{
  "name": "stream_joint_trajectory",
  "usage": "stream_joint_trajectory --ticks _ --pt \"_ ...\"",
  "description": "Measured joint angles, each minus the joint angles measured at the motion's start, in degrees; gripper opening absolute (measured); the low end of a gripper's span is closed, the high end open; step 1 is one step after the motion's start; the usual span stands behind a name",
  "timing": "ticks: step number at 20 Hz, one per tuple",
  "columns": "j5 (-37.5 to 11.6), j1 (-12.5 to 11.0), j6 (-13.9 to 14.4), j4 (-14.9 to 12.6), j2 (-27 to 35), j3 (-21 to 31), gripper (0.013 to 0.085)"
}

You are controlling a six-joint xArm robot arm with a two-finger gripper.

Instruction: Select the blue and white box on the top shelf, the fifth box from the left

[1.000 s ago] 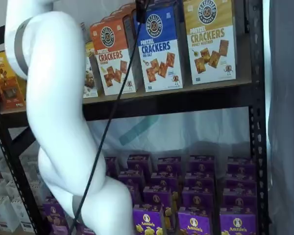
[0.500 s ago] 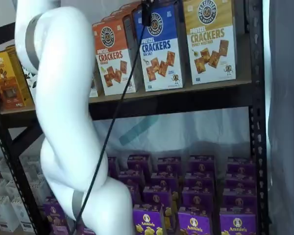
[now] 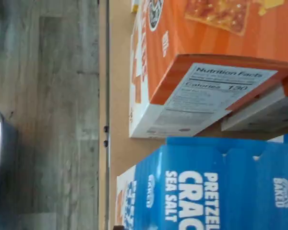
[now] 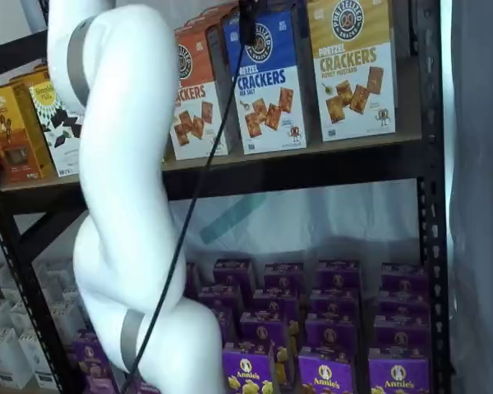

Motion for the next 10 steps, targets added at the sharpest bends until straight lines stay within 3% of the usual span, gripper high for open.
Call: stream_joint_trajectory --ticks 10 --pt "1.3 2.9 0.7 -5.5 0.5 -0.8 0.085"
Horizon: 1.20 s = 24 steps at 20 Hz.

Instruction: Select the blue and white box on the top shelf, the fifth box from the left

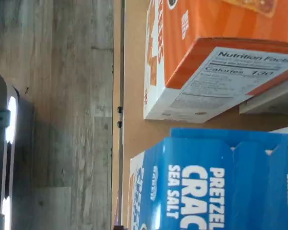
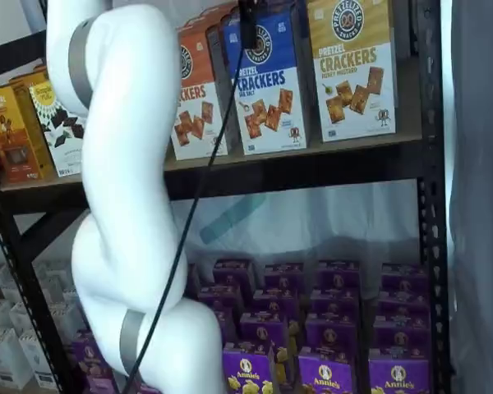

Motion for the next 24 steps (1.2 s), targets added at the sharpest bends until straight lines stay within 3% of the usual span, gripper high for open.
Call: stream_joint_trajectory --ticks 8,15,21,24 --pt "0.9 0.0 -0.3 -0.9 0.3 -0.5 0.085" --pt "1.9 -0.7 0.1 1.1 0.8 -2.1 0.085" --pt "1.5 0.8 0.8 -0.7 1.3 -3.0 0.085" --pt "1.2 1.1 1.3 -0.2 1.5 -3.0 0.085"
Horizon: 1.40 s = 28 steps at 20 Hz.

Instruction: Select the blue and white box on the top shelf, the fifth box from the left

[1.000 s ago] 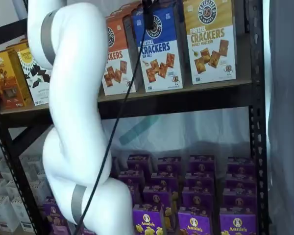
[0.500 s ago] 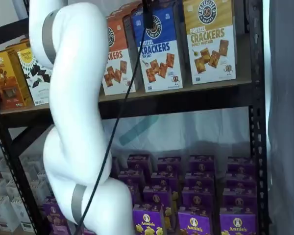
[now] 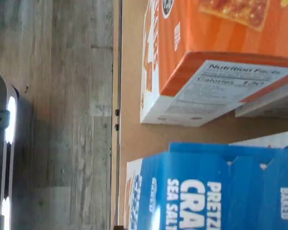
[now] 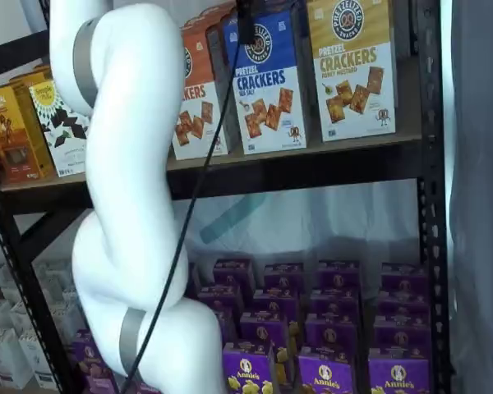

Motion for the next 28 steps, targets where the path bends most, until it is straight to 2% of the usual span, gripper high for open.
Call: stream_joint_trajectory --ticks 4,8,11,15,27,28 --pt "0.6 0.3 0.6 0.7 0.6 -1.0 0.085" --pt "0.2 1.6 0.8 -1.8 0.6 -0.9 0.085" --pt "1.8 2.6 1.0 -3.9 1.4 -1.8 0.085" --pt "4.6 3.3 1.4 -5.1 2.8 -3.6 0.085" --pt "3.7 3.5 1.5 -5.2 1.8 -1.8 0.085" --pt "3.7 3.4 1.4 -5.2 1.8 -1.8 0.081"
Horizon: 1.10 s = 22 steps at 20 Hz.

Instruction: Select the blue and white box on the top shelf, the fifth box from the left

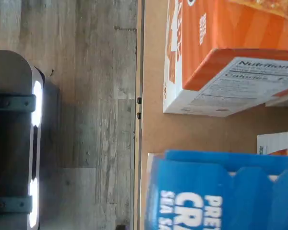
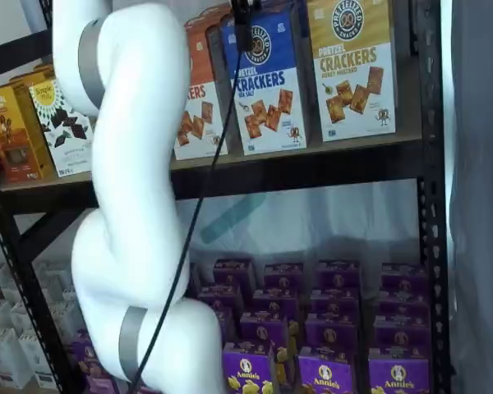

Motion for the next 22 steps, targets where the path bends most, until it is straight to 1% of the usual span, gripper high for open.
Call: stream_joint_trajectory --ticks 1,2,4,14,15,16,17,22 --pt "0.0 -0.1 0.0 0.1 0.0 0.0 0.077" --pt "0.0 -0.1 0.0 0.2 0.0 -0.1 0.077" --pt "0.2 -0.3 -0.1 0.5 0.2 -0.2 0.069" --pt "-0.1 -0.6 -0.2 1.1 0.3 -0.4 0.069" --pt "-0.1 -0.6 -0.2 1.1 0.3 -0.4 0.065" --pt "-0.1 -0.6 -0.2 1.1 0.3 -0.5 0.065" --pt "0.0 -0.7 -0.2 1.1 0.3 -0.5 0.061" --pt "1.9 -1.3 -0.2 2.2 0.9 -2.0 0.061"
